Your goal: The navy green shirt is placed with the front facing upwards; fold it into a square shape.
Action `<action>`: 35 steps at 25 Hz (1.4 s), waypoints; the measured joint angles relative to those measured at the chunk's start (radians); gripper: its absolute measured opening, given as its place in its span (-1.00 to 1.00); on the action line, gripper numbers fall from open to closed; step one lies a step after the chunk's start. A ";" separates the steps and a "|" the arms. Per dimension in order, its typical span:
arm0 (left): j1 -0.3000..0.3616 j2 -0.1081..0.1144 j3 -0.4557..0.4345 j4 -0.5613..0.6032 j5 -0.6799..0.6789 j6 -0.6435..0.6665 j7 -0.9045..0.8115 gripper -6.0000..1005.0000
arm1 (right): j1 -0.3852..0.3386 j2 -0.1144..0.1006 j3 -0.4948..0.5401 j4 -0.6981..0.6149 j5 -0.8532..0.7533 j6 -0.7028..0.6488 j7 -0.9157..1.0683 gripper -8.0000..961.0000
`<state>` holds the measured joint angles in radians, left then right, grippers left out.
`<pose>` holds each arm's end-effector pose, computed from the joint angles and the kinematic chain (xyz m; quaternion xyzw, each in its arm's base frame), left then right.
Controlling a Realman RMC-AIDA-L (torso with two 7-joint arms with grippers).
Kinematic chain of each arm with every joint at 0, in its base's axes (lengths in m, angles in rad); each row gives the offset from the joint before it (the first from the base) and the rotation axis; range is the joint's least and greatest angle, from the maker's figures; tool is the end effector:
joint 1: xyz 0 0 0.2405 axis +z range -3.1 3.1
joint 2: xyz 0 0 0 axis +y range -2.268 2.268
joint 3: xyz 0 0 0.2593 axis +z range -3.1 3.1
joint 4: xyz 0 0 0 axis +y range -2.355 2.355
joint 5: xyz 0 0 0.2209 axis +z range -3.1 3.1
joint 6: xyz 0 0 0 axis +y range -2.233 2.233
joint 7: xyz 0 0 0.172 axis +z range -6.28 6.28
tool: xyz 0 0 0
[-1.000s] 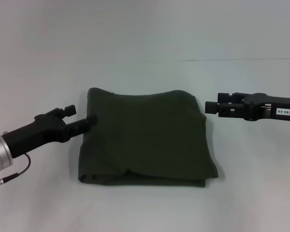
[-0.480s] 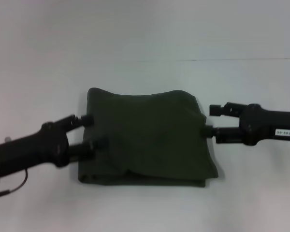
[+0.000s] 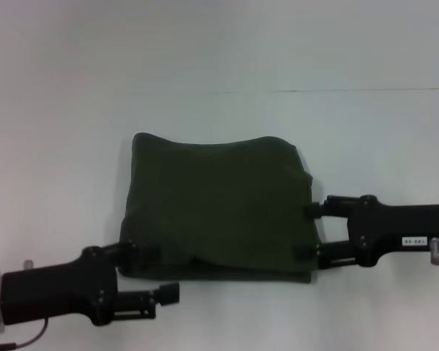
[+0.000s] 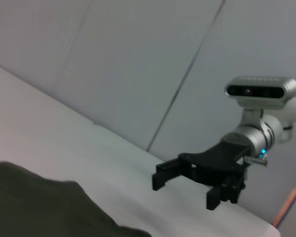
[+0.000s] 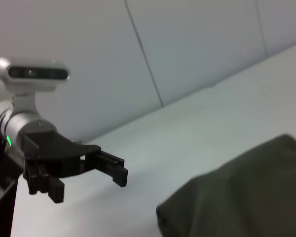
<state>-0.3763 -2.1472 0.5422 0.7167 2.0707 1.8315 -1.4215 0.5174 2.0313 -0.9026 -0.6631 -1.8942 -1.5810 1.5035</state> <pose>-0.2764 0.2746 -0.0248 -0.9068 -0.2781 -0.3109 0.0612 0.2495 0.3411 -0.0301 -0.9447 0.2319 0.2235 0.0616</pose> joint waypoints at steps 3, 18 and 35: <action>-0.009 -0.001 0.016 -0.005 0.021 -0.001 -0.009 0.81 | 0.008 0.007 0.000 0.000 -0.039 0.003 0.000 0.93; -0.016 -0.002 0.015 -0.007 0.017 0.002 -0.026 0.81 | 0.006 0.016 0.008 0.003 -0.054 0.007 -0.014 0.93; -0.020 0.000 0.015 -0.006 0.015 -0.003 -0.036 0.81 | 0.013 0.017 0.009 -0.001 -0.053 0.006 -0.006 0.93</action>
<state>-0.3961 -2.1474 0.5575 0.7103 2.0861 1.8284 -1.4573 0.5304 2.0478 -0.8939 -0.6643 -1.9469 -1.5750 1.4979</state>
